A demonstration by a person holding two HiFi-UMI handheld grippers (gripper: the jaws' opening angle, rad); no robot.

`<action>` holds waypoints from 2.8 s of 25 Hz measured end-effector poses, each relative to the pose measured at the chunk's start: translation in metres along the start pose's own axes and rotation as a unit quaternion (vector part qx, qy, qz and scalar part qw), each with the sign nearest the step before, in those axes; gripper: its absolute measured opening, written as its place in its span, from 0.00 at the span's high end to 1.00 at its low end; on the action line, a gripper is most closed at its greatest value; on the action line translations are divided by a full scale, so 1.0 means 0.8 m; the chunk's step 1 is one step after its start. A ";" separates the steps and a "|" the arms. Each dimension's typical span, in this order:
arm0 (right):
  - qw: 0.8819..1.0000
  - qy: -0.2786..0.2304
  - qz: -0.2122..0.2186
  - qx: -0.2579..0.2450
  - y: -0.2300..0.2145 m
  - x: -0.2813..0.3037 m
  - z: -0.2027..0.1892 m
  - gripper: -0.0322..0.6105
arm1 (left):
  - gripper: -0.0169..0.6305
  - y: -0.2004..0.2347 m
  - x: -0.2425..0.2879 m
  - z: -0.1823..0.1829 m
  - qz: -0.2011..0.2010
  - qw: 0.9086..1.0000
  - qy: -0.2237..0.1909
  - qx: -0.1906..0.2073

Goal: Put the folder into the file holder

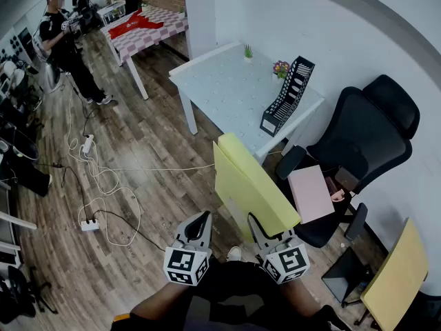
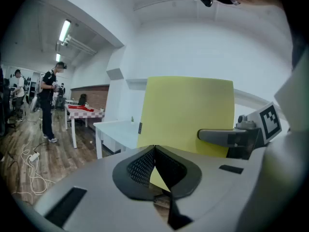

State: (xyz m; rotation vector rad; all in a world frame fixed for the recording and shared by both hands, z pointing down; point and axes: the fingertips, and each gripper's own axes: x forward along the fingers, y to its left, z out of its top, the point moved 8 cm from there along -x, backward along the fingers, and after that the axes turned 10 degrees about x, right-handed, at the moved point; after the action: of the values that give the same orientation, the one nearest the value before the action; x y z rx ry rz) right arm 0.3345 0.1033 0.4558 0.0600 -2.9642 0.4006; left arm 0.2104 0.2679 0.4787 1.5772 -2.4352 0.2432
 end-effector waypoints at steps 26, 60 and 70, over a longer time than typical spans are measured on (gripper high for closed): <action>0.997 -0.049 -0.044 0.046 0.016 0.101 0.038 0.72 | 0.96 0.116 0.046 0.029 -0.039 0.999 -0.011 0.008; 0.990 -0.070 -0.102 0.071 -0.018 0.340 0.069 0.72 | 0.96 0.342 0.187 0.039 -0.067 0.998 0.016 0.016; 0.981 -0.121 -0.134 0.076 -0.110 0.389 0.137 0.73 | 0.96 0.361 0.332 0.100 -0.107 0.993 0.015 0.041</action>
State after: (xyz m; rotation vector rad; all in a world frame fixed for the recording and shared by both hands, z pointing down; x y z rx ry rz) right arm 0.0166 -0.0164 0.4219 0.5581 -3.0905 0.6212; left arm -0.1659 0.1322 0.4721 1.8400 -2.2362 0.3292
